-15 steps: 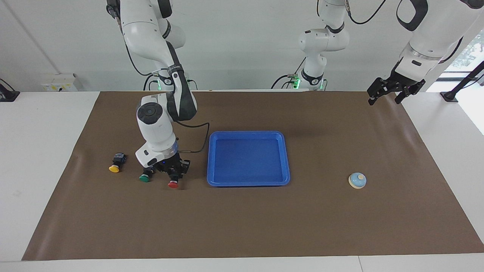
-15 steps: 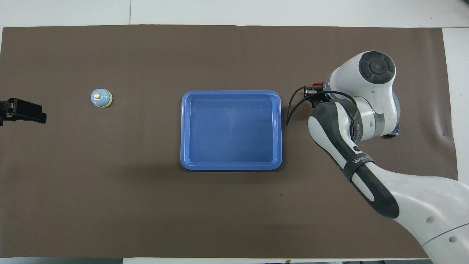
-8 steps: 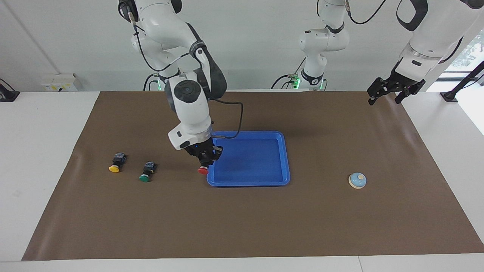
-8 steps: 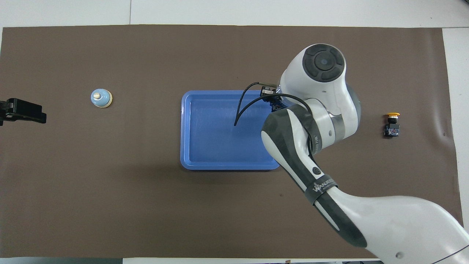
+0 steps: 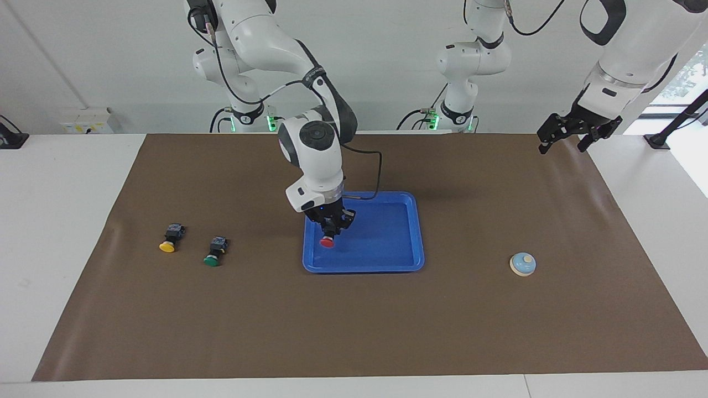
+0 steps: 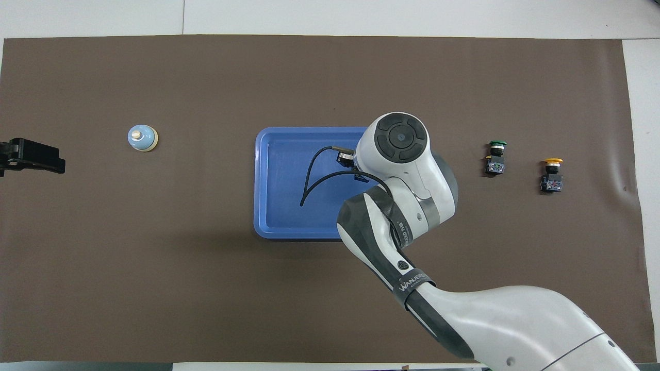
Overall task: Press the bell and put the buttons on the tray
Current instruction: 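Carry the red button into the blue tray with the right gripper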
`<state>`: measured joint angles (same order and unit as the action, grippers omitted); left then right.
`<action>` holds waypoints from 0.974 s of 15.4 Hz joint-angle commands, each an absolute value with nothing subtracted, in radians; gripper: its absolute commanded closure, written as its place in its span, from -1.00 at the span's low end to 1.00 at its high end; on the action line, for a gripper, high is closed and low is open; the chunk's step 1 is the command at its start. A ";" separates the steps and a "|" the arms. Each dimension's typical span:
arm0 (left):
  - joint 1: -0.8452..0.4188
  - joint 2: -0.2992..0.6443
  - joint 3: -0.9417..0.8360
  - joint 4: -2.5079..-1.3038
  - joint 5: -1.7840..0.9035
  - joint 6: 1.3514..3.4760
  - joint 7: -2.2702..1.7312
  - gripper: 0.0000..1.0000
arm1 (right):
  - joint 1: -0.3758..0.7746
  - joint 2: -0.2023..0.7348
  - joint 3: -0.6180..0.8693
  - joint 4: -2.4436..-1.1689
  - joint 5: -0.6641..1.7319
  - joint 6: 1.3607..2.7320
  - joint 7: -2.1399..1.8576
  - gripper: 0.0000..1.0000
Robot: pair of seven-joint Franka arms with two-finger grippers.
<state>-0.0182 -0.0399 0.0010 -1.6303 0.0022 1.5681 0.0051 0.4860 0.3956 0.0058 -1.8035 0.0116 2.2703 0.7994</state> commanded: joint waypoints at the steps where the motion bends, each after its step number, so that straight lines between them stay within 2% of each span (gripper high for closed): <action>1: -0.015 -0.055 0.002 -1.646 -0.009 1.559 0.003 -1.00 | 0.480 0.380 0.008 -1.874 0.003 2.342 0.782 1.00; 4: -0.015 -0.055 0.002 -1.646 -0.009 1.559 0.003 -1.00 | 0.486 0.380 0.008 -1.923 0.003 2.407 0.779 1.00; 7: -0.015 -0.055 0.002 -1.647 -0.009 1.559 0.003 -1.00 | 0.500 0.377 0.008 -1.934 0.003 2.408 0.782 1.00; 8: -0.015 -0.055 0.002 -1.646 -0.009 1.559 0.003 -1.00 | 0.500 0.377 0.008 -1.937 0.003 2.408 0.784 0.51; 9: -0.015 -0.055 0.002 -1.646 -0.009 1.559 0.003 -1.00 | 0.500 0.377 0.008 -1.937 0.003 2.407 0.784 -0.38; 10: -0.015 -0.055 0.002 -1.646 -0.009 1.559 0.003 -1.00 | 0.502 0.377 0.008 -1.934 0.003 2.398 0.790 -0.99; 12: -0.015 -0.055 0.002 -1.646 -0.009 1.559 0.003 -1.00 | 0.499 0.368 0.006 -1.916 0.005 2.363 0.792 -1.00; 15: -0.015 -0.055 0.002 -1.646 -0.009 1.559 0.003 -1.00 | 0.468 0.318 -0.003 -1.852 0.005 2.217 0.781 -1.00</action>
<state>-0.0182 -0.0399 0.0010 -1.6303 0.0022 1.5681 0.0051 0.4974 0.3715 -0.0027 -1.8844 0.0106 2.3125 0.7948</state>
